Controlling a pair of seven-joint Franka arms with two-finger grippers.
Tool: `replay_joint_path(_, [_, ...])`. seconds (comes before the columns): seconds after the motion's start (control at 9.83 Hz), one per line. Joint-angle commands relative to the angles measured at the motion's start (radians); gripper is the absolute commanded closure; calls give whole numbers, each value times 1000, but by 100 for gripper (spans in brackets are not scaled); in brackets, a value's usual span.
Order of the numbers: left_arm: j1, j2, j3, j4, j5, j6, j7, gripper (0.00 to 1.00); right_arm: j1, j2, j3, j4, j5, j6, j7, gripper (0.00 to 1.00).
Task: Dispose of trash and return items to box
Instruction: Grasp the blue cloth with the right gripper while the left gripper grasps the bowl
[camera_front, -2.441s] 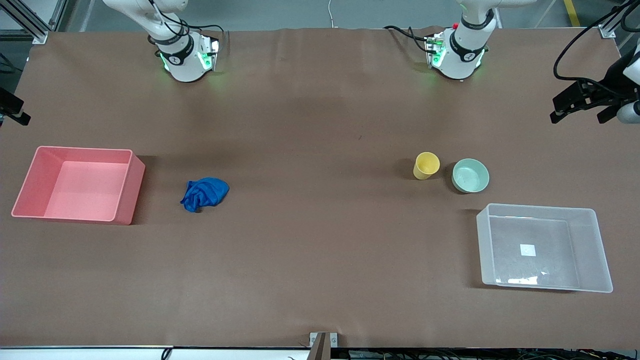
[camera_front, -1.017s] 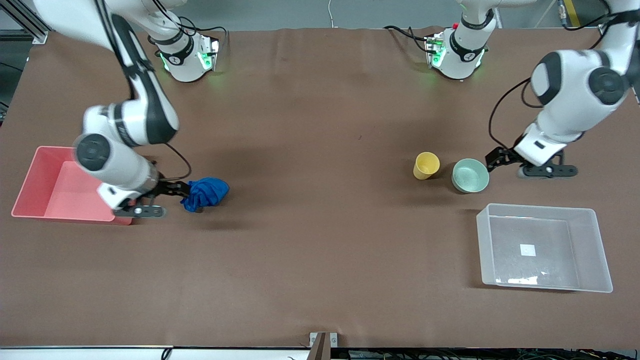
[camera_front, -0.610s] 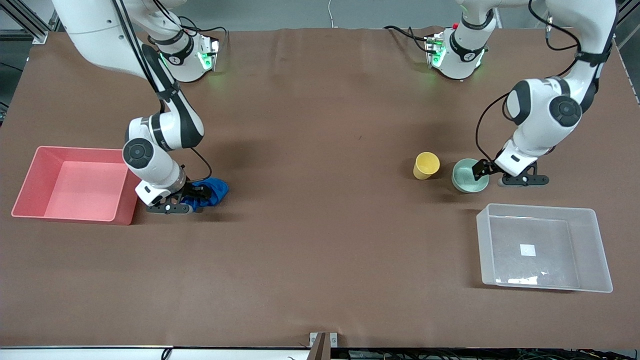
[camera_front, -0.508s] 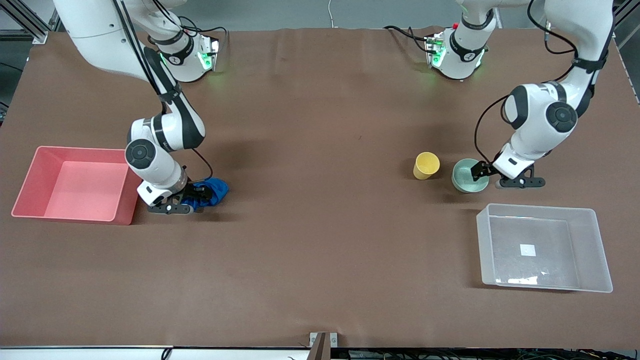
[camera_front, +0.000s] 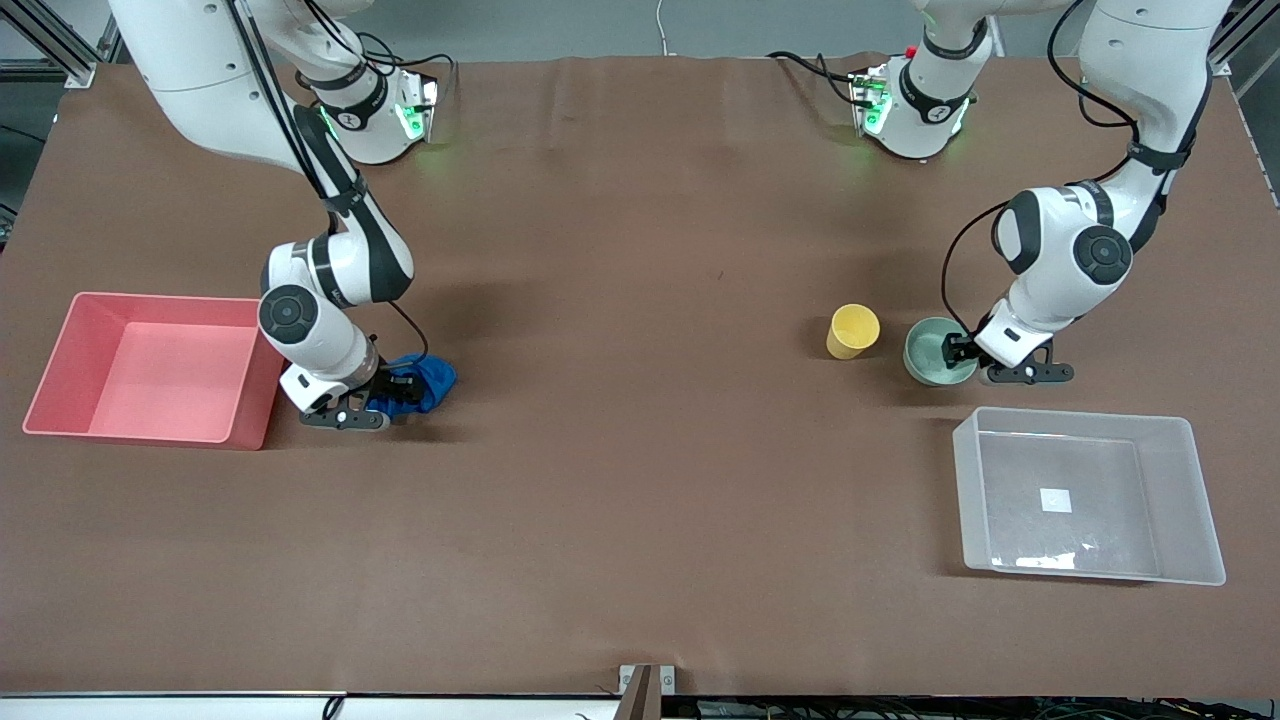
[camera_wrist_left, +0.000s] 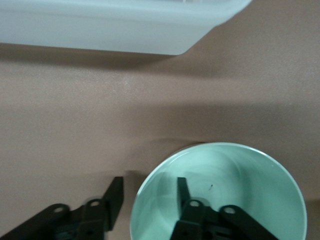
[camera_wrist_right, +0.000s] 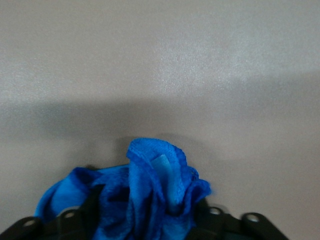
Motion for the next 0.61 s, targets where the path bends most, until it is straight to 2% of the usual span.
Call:
replay_joint_path(0.0, [2,15,0,-17,-3,13,18,100,1,-11,-4,2,0,-20,75,99])
replay_joint_path(0.1, [0,11,0,-20,-3,10,17,100,6,-12,-3,17,0,-32,97,99])
replay_joint_path(0.2, [-1,-29,0,-29,-3,-4,20,100,6,-17,-3,61,2,-123,99,99])
replay_joint_path(0.41, [2,-168,2,-14,-3,-170,76,100,-8,-78,-7,209,2,-428,108,99])
replay_joint_path(0.51, [0,-230,2,18,-6,-253,75,100,-43,-130,-9,274,2,-537,91,99])
